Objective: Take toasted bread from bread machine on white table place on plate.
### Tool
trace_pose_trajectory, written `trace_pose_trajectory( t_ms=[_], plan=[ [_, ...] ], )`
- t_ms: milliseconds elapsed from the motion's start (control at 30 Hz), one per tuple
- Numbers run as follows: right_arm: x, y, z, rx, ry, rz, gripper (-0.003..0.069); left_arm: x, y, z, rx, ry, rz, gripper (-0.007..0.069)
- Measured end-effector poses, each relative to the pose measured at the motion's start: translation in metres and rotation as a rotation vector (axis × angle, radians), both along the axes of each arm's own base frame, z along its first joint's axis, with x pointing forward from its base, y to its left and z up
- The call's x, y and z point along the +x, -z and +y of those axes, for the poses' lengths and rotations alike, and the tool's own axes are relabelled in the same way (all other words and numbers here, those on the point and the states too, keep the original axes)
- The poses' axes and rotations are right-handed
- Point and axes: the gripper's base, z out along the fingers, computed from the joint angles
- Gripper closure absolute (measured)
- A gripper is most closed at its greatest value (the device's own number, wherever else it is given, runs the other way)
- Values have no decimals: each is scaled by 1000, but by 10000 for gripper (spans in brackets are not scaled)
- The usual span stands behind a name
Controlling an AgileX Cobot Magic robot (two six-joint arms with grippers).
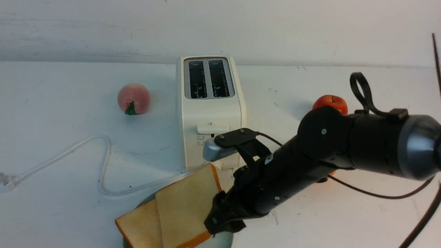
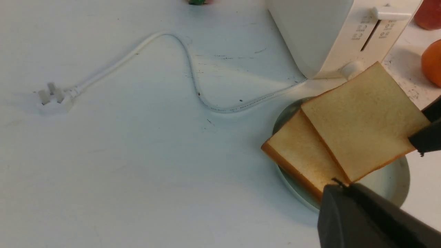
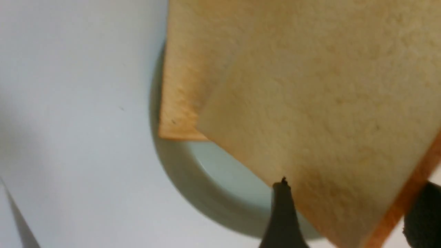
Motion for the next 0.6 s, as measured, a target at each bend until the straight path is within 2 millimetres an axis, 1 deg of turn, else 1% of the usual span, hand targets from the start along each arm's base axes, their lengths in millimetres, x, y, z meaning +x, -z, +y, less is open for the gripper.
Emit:
trace_pose_trajectory(
  t_ms=[100,233,300,367,400,467,500,533,567,600],
  plan=[
    [-3,-1,-8,-79,6,11,204,0,0,0,3,-1,-1,638],
    [-5,2,-17,-190,3,28,204,0,0,0,5,-3,-3,638],
    [-6,1,-20,-220,13,35,210,0,0,0,6,-3,-3,638],
    [-9,-8,-27,-265,39,42,249,0,0,0,5,-3,-5,638],
    [-10,-9,-28,-265,42,46,249,0,0,0,5,-3,-5,638],
    [-15,-34,-38,-308,66,10,351,0,0,0,5,-3,-6,638],
    [-16,-36,-39,-314,66,10,361,0,0,0,5,-3,-6,638],
    [-20,-54,-47,-326,83,-31,451,0,0,0,5,-3,-7,638],
    [-23,-69,-53,-334,99,-72,513,0,-1,0,4,-2,-9,638],
    [-30,-89,-62,-322,128,-121,575,1,-1,0,2,-2,-15,638]
  ],
)
